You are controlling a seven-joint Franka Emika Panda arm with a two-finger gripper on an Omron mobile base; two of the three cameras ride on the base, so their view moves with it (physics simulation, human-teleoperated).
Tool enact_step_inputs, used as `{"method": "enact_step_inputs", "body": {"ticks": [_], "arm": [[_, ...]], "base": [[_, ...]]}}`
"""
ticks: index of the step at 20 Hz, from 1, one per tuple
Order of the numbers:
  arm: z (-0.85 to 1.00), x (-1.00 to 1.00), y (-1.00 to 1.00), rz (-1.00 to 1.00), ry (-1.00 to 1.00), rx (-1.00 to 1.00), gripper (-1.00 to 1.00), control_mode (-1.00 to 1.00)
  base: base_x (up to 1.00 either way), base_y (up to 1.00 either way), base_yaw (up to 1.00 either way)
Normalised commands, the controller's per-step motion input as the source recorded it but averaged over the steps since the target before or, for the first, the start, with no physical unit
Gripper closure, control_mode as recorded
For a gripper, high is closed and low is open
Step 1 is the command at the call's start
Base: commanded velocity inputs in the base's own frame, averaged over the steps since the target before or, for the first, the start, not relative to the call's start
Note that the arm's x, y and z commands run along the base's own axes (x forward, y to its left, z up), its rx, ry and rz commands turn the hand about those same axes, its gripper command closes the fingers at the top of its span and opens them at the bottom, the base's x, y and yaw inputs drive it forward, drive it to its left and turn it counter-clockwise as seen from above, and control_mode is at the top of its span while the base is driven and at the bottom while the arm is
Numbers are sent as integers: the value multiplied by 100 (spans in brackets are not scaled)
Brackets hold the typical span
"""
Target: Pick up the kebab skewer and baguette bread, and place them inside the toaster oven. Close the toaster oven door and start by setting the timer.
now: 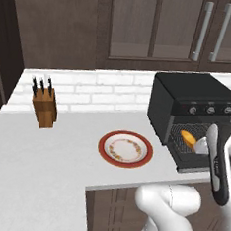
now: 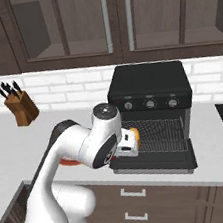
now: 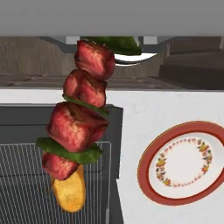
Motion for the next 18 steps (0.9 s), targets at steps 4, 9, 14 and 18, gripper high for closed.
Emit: {"method": "enact_step_inputs", "body": {"ticks": [4,9,14,18], "arm": [[21,7,-100,14,-1,0,100,-100],[1,52,-64,15,0,0,100,-100],[-13,48,-8,13,0,1,100,-100],[-34,54,0,11,0,3,100,-100]], "base": [[0,0,0],[0,0,0],[0,0,0],[0,0,0]]}}
